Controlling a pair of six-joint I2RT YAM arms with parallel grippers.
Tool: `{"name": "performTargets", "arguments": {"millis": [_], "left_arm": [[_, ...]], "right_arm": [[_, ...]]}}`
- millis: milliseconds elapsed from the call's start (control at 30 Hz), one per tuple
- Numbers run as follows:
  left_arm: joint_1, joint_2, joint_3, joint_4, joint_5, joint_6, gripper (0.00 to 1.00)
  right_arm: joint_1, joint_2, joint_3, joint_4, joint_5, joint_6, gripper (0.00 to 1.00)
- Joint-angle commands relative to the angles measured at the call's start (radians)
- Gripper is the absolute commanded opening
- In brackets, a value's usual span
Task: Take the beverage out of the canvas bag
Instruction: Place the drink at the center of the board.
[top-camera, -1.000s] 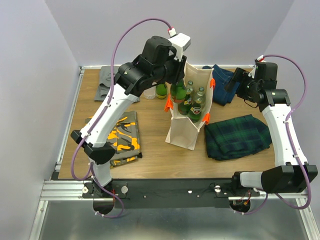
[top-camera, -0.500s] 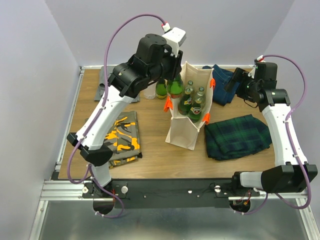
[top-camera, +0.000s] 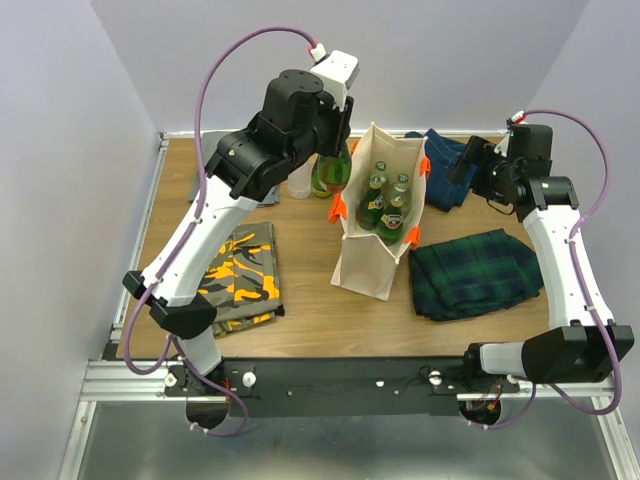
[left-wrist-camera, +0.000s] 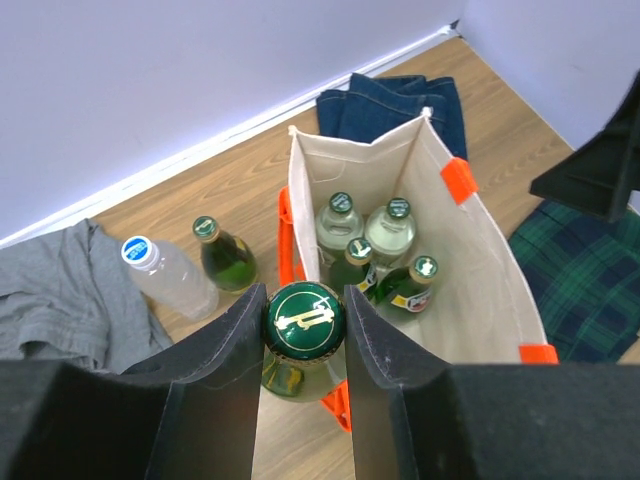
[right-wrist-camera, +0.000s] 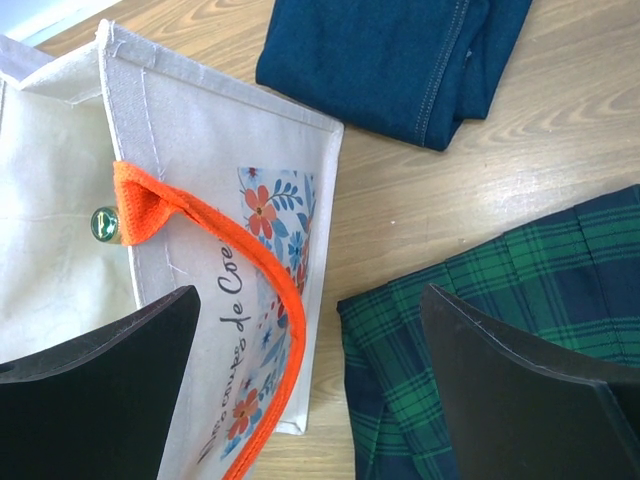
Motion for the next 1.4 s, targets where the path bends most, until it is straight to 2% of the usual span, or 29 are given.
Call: {"name": "performTargets", "arguments": {"millis": [0,233,667,967,1367], "left_arm": [[0.027,-0.066,-0.012,0.160,-0.078,0.025,0.00],[0.114,-0.104,-0.119,0.197,-0.021,-0.015,0.00],[0.212,-0.156,-0.323,0.278,-0.010,-0.039,0.00],[0.242,-0.195,-0.524,0.412,-0.006,-0.056,0.00],[0.245,-0.159,-0.655,0.571,0.025,-0.058,0.00]], "right_arm": [[-0.002,0.014,0.015,0.000,-0.024,0.009,1.00],[-0.002,0.019,0.017,0.000,-0.025,0.008,1.00],[-0.001,0.037,0.026,0.000,-0.036,0.009,1.00],[-0.001,0.042,0.046,-0.013,-0.036,0.006,1.00],[-0.001,0.039,0.057,-0.026,-0.025,0.005,1.00]]}}
